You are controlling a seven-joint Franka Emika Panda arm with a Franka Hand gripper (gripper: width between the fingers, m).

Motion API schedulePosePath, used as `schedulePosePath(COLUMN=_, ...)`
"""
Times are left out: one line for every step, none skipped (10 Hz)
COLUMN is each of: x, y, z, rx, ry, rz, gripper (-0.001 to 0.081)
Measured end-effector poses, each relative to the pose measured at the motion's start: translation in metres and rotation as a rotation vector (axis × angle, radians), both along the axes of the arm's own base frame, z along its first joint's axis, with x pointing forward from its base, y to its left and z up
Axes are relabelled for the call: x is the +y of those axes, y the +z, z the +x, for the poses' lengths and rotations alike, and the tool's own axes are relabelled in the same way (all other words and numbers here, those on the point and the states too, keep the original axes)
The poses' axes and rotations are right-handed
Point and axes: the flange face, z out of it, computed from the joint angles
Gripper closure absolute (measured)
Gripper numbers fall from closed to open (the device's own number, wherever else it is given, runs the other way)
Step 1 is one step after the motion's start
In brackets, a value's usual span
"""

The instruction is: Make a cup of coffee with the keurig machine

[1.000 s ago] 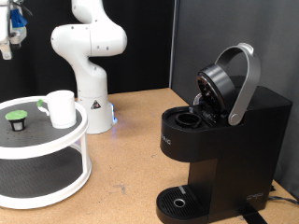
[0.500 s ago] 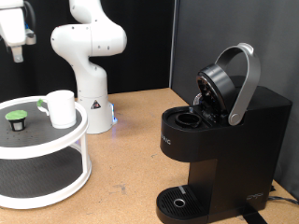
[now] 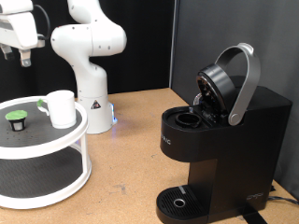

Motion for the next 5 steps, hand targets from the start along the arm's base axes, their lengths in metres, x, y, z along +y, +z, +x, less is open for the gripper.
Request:
schedulePosePath(x=-0.002, y=-0.003, z=-0.001, rx=0.003, ry=0.056, rz=-0.006, gripper=0.0001)
schedulePosePath(x=-0.005, y=-0.008, z=0.000, rx=0.010, ry=0.085, rz=-0.021, gripper=0.0001)
schedulePosePath(x=-0.009, y=-0.013, z=0.002, rx=0.020, ry=0.106, rz=-0.051, gripper=0.0001)
schedulePosePath(x=-0.013, y=-0.019, z=0.006, rx=0.025, ry=0.124, rz=-0.086, gripper=0.0001)
schedulePosePath(x=-0.018, y=-0.027, z=0.010, rx=0.026, ry=0.122, rz=-0.099, gripper=0.0001)
